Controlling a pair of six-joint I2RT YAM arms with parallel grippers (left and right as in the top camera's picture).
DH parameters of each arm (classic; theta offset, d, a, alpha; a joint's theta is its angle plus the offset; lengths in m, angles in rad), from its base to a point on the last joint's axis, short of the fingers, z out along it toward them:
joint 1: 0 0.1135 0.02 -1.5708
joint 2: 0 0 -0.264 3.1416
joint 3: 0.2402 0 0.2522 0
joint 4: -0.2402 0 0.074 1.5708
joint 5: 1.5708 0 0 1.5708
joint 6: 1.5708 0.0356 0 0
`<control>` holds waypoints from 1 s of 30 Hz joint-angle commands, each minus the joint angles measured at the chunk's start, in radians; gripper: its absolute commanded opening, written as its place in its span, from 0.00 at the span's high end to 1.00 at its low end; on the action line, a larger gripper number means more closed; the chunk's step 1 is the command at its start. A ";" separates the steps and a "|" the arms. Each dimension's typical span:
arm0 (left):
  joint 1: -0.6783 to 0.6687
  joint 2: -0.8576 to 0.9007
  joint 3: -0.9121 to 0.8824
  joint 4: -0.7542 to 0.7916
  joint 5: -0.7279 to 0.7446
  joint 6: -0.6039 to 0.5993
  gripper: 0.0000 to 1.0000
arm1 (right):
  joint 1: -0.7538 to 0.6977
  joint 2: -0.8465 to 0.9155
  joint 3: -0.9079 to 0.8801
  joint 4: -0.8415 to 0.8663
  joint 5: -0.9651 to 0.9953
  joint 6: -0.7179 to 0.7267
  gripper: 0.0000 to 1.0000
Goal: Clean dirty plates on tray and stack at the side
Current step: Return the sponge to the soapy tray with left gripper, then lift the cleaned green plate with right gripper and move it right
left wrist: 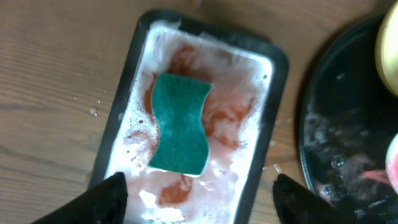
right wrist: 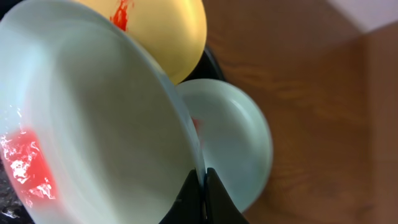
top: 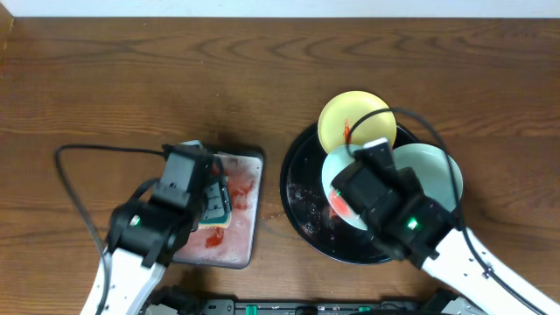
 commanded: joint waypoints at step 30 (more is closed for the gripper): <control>0.005 -0.052 0.016 -0.005 0.002 0.013 0.17 | 0.345 -0.016 0.034 -0.035 0.472 -0.047 0.99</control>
